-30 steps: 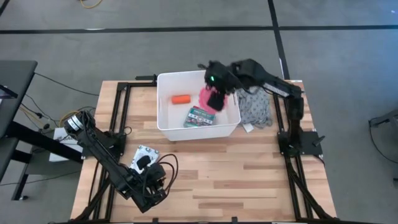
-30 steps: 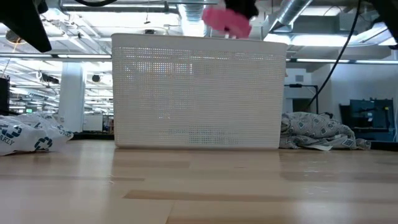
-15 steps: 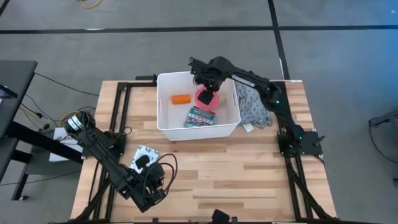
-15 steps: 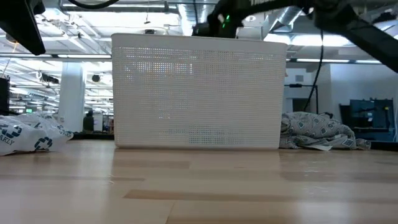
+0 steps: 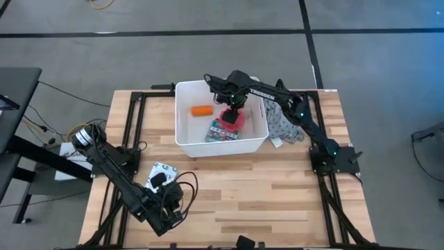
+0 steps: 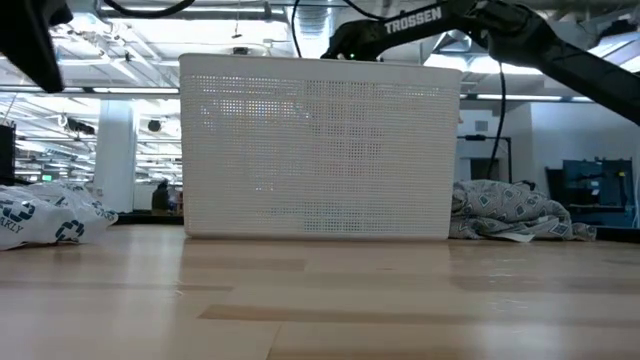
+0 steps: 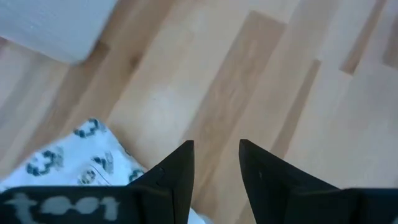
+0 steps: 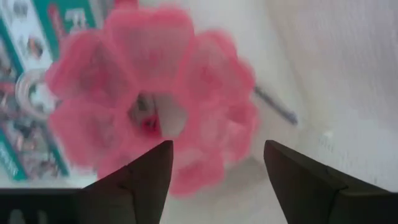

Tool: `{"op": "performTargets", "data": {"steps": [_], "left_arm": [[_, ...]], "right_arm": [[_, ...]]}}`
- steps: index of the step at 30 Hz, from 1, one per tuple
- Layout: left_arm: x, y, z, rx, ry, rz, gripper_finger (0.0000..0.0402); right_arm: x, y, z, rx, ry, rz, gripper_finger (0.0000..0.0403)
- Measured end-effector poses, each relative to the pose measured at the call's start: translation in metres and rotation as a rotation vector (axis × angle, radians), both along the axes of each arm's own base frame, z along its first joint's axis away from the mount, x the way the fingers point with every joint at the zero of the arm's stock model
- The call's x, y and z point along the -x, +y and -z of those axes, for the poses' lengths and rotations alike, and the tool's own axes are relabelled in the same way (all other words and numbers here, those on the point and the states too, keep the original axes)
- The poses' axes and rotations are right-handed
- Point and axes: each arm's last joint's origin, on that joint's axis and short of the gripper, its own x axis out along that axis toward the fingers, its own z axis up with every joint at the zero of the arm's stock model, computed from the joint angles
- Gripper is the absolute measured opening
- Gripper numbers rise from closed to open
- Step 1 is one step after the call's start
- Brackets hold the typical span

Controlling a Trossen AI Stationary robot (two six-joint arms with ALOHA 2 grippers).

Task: Pick & place medical supplies in basket/bin
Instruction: Put the pink pill organizer into the white bin, then put the mailer bag into the white bin

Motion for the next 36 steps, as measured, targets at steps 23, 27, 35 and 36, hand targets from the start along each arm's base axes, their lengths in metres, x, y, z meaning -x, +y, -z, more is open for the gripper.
{"op": "performTargets", "data": {"steps": [23, 27, 35, 36], "left_arm": [[0.002, -0.003, 0.002, 0.107, 0.115, 0.042, 0.0117], [0.002, -0.004, 0.002, 0.109, 0.114, 0.038, 0.0117], [0.002, -0.004, 0.002, 0.099, 0.119, 0.062, 0.0117], [0.002, -0.004, 0.002, 0.099, 0.119, 0.061, 0.0117]], "right_arm": [[-0.003, 0.019, -0.004, -0.08, -0.003, -0.036, 0.025], [-0.005, 0.023, -0.004, -0.081, -0.002, -0.062, 0.025], [-0.004, 0.023, -0.004, 0.024, 0.044, -0.063, 0.025], [-0.004, 0.022, -0.004, 0.024, 0.045, -0.062, 0.025]]}}
